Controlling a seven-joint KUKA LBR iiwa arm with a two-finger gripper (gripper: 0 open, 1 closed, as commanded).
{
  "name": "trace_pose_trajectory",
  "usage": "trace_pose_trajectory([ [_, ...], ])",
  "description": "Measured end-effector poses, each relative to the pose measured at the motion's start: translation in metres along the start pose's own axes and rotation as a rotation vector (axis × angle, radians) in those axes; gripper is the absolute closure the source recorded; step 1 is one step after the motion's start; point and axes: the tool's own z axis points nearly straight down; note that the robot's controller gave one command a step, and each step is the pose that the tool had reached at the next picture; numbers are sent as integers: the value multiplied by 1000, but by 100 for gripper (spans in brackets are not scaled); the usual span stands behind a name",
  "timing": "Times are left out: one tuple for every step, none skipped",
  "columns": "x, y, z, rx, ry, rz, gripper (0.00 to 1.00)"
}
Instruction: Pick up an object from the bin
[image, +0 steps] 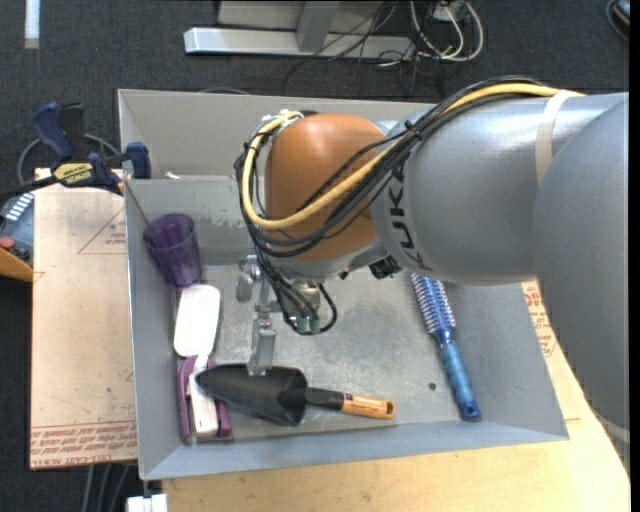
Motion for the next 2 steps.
trace_pose_trajectory([
  [24,1,55,0,4,-173,0],
  [52,-6,78,-1,1,13,0],
])
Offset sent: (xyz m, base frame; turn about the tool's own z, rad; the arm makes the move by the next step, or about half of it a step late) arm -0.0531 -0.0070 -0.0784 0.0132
